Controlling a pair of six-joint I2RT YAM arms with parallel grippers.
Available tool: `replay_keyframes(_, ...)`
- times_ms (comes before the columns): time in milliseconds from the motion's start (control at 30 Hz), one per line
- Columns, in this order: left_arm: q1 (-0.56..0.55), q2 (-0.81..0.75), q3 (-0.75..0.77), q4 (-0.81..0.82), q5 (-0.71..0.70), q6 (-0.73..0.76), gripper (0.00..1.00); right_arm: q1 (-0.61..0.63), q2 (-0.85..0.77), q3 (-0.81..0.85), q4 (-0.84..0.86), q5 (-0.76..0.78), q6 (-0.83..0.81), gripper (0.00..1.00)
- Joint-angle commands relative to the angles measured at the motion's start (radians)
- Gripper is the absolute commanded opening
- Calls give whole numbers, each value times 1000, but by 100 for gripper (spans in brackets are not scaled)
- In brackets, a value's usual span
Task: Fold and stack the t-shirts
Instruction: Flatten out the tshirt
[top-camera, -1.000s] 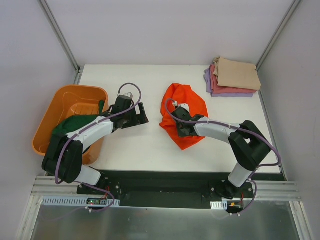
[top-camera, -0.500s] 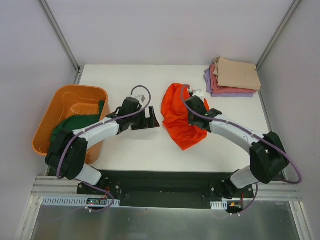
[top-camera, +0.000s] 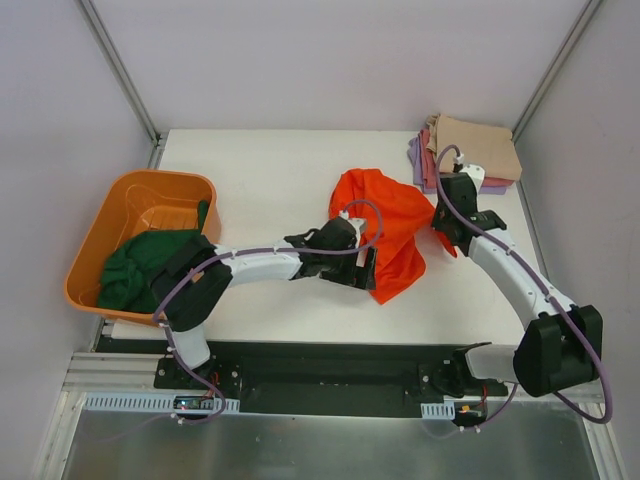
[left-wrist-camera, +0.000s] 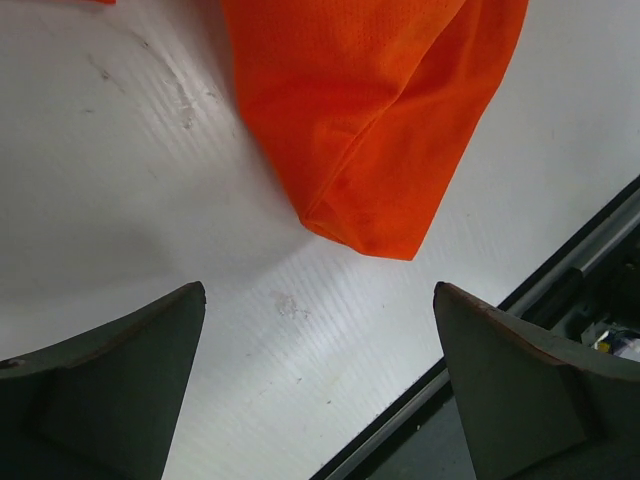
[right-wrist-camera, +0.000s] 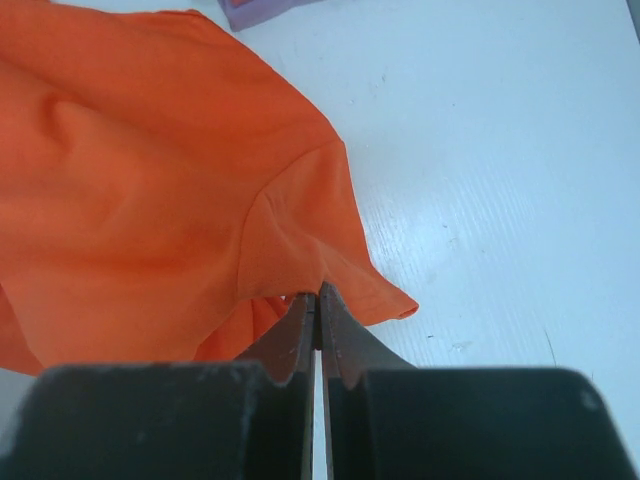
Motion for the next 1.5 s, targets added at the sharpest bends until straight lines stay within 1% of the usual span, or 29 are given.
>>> replay_keyframes(0,-61,55,65,-77,-118,-67,95,-26,-40,-22,-25,-45,8,1)
replay_keyframes(133,-106,108,106,-112,-153,-140,92,-49,-51,-35,-27,-66,18,1)
replay_keyframes(233,-123,129,135,-130,-231,-200,83,-60,-62,-48,-22,-72,19,1)
replay_keyframes(367,-135,178,172,-150,-221,-245,68,-69,-77,-65,-5,-104,22,1)
replay_keyframes(500,-153,252,270,-232,-235,-282,59,-77,-90,-71,-2,-114,22,1)
replay_keyframes(667,-153,283,296,-302,-279,-329,45,-83,-116,-85,4,-120,22,1)
replay_keyframes(733,-153,286,298,-310,-297,-335,35,-89,-126,-91,7,-123,22,1)
replay_keyframes(767,-152,292,303,-311,-308,-329,28,-91,-132,-95,8,-123,22,1)
replay_keyframes(800,-152,298,310,-318,-328,-323,19,-92,-139,-98,10,-126,22,1)
replay_keyframes(833,-150,302,316,-331,-360,-314,7,-95,-143,-100,10,-127,21,1)
replay_keyframes(867,-147,299,318,-347,-394,-308,0,-95,-149,-101,12,-129,18,1)
replay_keyframes(967,-100,251,284,-387,-507,-300,0,-104,-169,-111,18,-129,1,1)
replay_keyframes(1067,-28,131,206,-413,-667,-277,0,-104,-208,-126,47,-149,-33,1)
replay_keyframes(1167,31,-5,171,-420,-822,-176,0,-104,-257,-123,65,-213,-28,1)
replay_keyframes(1300,63,-160,226,-428,-1047,-5,0,-101,-327,-60,71,-298,-54,1)
replay_keyframes(1400,64,-249,312,-422,-1191,129,0,-94,-372,12,71,-362,-91,1)
replay_keyframes(1467,65,-296,365,-388,-1271,235,0,-89,-398,76,58,-423,-108,1)
